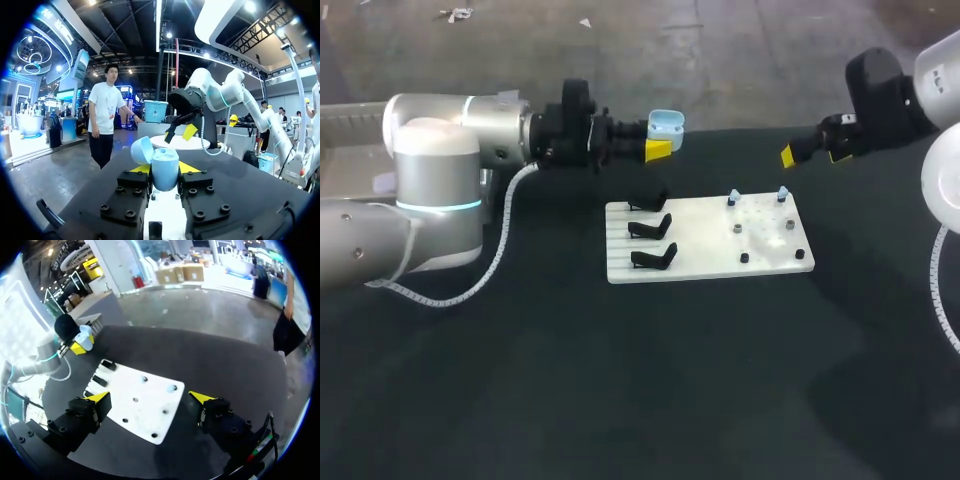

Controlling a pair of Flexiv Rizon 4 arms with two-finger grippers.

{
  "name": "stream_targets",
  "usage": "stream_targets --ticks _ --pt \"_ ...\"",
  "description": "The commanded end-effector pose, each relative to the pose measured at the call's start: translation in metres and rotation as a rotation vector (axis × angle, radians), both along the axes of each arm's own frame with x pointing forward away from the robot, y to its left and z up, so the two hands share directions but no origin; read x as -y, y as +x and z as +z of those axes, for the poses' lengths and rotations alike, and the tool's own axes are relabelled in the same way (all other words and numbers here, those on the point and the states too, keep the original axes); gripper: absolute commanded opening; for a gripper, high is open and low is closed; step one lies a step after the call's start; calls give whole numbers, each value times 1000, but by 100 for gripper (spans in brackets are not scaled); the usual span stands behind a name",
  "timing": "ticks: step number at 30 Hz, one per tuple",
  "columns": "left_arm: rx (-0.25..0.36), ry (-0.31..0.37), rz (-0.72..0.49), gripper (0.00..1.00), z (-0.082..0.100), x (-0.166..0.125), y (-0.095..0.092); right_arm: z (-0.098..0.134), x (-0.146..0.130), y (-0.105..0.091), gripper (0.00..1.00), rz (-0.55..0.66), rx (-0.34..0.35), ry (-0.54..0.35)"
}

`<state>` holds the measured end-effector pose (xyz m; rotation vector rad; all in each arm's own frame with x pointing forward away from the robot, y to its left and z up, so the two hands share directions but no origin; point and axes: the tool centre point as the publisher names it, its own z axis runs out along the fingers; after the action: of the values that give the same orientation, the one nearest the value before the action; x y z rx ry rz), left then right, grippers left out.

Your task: Pick up each earbud case from the left stands, insert the matching earbuds, close the lid, and place the case in the box.

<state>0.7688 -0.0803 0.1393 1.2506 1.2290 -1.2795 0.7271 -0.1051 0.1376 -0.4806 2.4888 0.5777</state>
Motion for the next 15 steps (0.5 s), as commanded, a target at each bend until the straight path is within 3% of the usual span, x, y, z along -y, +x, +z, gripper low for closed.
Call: stream_targets --ticks 1,15 --pt "7 -3 42 0 9 -7 -22 -1 -1 3 100 3 -3 3" --pt "58 -7 111 0 40 -3 -46 -1 -3 6 100 4 -3 3"
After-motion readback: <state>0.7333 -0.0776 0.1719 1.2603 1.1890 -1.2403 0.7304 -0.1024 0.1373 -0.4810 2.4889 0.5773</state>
